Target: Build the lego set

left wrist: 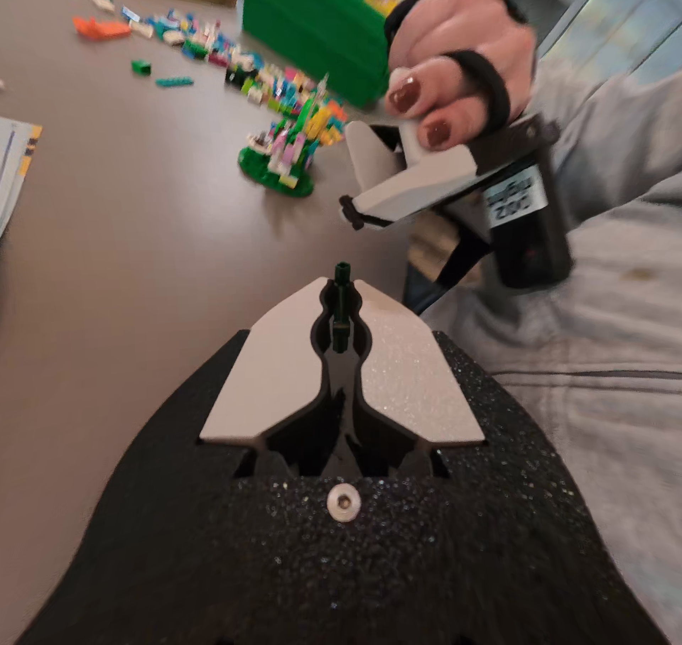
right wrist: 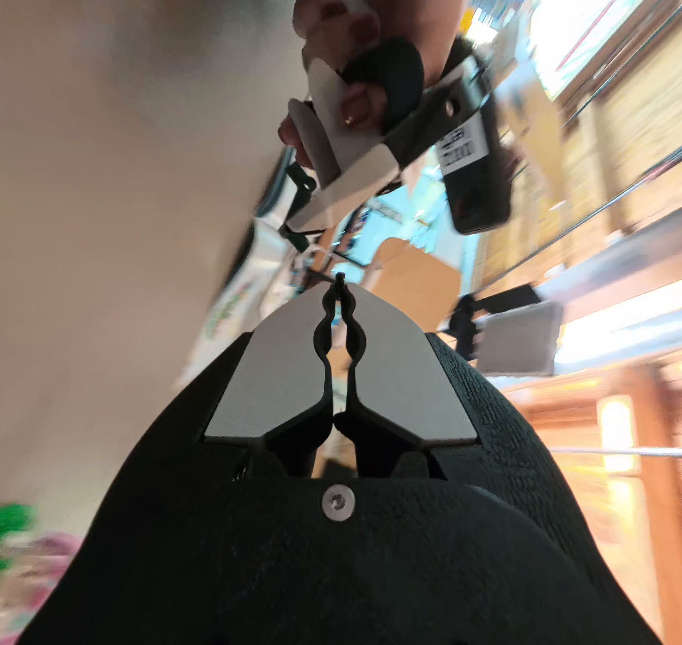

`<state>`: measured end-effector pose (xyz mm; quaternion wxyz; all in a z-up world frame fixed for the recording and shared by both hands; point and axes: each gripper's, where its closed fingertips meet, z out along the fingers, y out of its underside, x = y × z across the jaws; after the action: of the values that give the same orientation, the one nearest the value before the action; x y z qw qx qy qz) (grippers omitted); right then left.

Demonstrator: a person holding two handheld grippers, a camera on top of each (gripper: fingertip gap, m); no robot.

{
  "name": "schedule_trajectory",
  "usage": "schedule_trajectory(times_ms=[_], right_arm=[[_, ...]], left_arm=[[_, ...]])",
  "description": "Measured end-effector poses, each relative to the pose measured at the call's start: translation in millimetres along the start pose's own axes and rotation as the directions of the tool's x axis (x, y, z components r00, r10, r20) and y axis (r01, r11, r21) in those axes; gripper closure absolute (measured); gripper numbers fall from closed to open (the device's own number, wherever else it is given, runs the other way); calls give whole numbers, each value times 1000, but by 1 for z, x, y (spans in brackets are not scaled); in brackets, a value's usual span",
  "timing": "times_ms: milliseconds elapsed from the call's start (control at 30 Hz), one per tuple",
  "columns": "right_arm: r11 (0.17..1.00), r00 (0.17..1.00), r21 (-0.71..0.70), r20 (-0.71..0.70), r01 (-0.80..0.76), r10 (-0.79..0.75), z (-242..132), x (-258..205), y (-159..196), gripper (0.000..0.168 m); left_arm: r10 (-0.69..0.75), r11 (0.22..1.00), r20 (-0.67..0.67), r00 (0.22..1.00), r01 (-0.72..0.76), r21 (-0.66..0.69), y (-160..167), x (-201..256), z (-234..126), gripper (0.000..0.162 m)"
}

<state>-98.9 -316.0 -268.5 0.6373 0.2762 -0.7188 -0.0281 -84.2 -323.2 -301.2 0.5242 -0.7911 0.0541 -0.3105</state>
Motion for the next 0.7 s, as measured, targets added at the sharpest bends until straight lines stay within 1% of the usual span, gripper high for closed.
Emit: schedule_trajectory(times_ms=[67,100,200,300,400,700], right_arm=[[994,993,20,-39,109,-108,-4,11,1,168],[987,987,30,-52,156,-154,-6,15,1,167],[962,962,64,-78,266,-261,-11,25,1,167],[931,935,100,-90,350,-342,-14,31,0,167],[909,920,146,-82,391,-383,-18,31,-2,167],[899,920,195,-51,392,-390,-21,27,-4,168]], left_arm=[[-45,995,-94,995,53,85,-12,10,-2,155],[-60,991,-117,991,73,112,-17,13,-2,155],[-91,982,-191,977,120,147,-24,22,0,156],[-114,972,-295,949,167,162,-28,34,2,156],[-124,965,-355,927,196,176,-32,41,2,155],[-145,961,-375,916,220,166,-30,41,0,156]])
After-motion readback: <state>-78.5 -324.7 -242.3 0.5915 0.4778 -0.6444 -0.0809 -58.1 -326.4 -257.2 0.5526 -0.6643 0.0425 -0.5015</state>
